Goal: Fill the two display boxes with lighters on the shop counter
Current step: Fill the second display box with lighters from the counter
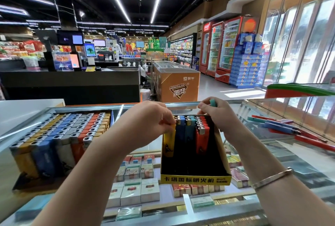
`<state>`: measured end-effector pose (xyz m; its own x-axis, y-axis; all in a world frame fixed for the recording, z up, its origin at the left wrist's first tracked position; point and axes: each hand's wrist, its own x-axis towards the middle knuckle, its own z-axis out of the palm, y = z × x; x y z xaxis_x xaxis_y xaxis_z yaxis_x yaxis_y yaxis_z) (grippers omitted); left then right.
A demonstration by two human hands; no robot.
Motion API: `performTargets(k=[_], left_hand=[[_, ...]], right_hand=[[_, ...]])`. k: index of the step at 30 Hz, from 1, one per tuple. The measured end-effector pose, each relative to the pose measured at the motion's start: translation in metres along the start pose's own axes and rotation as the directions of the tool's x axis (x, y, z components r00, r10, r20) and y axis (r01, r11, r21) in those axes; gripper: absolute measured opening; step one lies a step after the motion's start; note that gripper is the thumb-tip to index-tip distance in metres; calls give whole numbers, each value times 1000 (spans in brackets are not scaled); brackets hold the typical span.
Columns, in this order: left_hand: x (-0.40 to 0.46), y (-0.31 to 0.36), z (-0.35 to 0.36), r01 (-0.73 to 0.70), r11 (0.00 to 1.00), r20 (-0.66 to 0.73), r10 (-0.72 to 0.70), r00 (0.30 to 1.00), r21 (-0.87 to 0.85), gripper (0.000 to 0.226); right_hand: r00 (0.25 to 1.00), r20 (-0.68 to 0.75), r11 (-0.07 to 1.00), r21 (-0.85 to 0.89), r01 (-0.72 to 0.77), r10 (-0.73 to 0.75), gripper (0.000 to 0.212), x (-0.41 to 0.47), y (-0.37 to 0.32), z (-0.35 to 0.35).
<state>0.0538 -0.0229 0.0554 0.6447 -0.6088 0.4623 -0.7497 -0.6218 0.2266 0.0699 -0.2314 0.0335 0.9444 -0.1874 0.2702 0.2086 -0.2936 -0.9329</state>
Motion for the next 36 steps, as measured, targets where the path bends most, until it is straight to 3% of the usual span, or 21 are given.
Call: performTargets(k=[5, 10, 16, 26, 33, 36], left_hand=[[0, 3, 2, -37, 997, -17, 38, 999, 69, 14], [-2, 6, -2, -23, 998, 67, 19, 998, 63, 7], [-5, 0, -8, 43, 999, 99, -46, 994, 32, 19], [-1, 0, -2, 67, 998, 47, -67, 997, 4, 6], [-3, 8, 1, -49, 995, -12, 50, 999, 91, 11], [-2, 5, -2, -5, 994, 13, 4, 1000, 109, 9]], right_hand=[[1000, 3, 1000, 0, -5, 5, 9, 0, 1, 0], [1000, 5, 1000, -7, -2, 2, 9, 0, 2, -1], [1000, 8, 1000, -28, -2, 2, 9, 1, 3, -1], [1000, 13, 999, -49, -17, 18, 10, 1, 3, 0], [1000, -3, 997, -75, -1, 1, 11, 2, 4, 0], [1000, -1, 997, -80, -7, 7, 10, 2, 5, 0]])
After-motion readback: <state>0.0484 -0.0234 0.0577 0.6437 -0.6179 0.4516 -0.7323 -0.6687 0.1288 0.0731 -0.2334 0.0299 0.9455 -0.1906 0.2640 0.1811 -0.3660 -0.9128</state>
